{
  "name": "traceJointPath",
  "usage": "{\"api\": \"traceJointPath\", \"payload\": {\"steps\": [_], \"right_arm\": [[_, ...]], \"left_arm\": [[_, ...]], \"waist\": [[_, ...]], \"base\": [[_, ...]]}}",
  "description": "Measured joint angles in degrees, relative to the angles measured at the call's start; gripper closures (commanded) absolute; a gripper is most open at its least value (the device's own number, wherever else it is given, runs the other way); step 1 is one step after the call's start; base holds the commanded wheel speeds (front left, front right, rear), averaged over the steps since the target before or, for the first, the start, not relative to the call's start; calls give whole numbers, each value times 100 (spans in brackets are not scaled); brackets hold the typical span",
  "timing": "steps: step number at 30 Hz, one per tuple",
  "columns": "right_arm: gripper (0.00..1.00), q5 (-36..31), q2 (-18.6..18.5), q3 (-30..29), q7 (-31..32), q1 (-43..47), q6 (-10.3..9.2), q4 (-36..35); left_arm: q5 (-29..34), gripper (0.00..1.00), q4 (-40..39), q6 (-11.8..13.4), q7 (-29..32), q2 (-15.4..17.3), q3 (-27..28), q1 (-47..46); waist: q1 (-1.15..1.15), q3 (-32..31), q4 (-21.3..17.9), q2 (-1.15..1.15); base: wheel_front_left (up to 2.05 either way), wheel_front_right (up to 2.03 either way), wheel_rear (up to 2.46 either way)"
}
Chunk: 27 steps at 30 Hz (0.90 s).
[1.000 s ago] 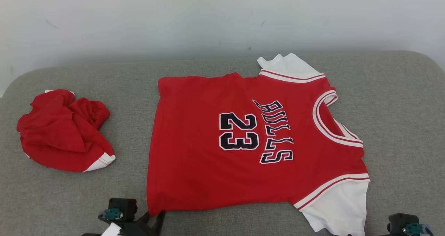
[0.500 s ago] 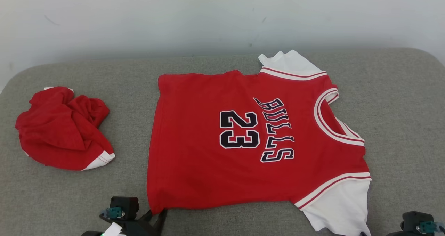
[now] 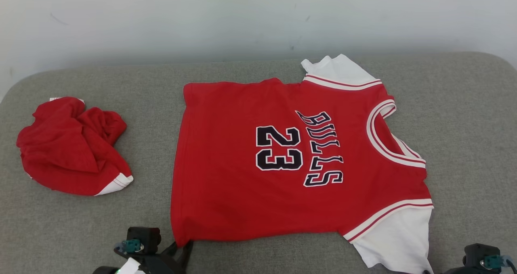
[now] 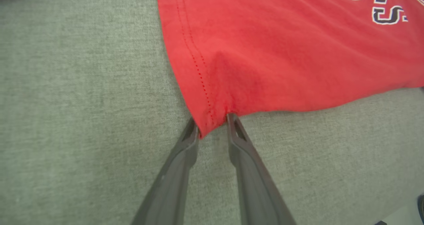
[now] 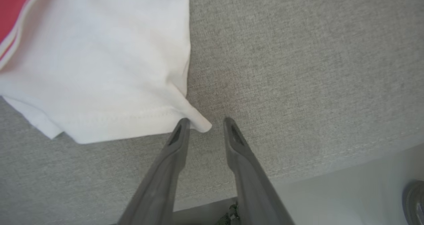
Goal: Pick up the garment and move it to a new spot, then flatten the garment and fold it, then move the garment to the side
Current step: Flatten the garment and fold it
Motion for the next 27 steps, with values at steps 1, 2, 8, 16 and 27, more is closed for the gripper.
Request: {"api": "traceJointPath", "payload": {"steps": [1, 2, 8, 16, 27], "right_arm": [[52, 0, 3, 9, 16, -6, 0, 0], [55, 0, 10, 16, 16, -9, 0, 0], [100, -1, 22, 59, 24, -50, 0, 0], [100, 5, 22, 45, 3, -112, 3, -57], [100, 486, 65, -103, -244, -293, 270, -845]], "left_arm": [[0, 60, -2, -1, 0, 0, 1, -1], [-1, 71, -4, -1, 0, 0, 3, -2], [-2, 100, -32, -1, -1, 2, 18, -3], [-59, 100, -136, 5, -60, 9, 86, 1], [-423, 100, -855, -9, -422, -31, 401, 127]], "waist": [[0, 5, 3, 0], [0, 9, 5, 0], [0, 25, 18, 0], [0, 20, 24, 0], [0, 19, 32, 0]], "base": [[0, 0, 0], [0, 0, 0], [0, 0, 0], [0, 0, 0], [0, 0, 0]]}}
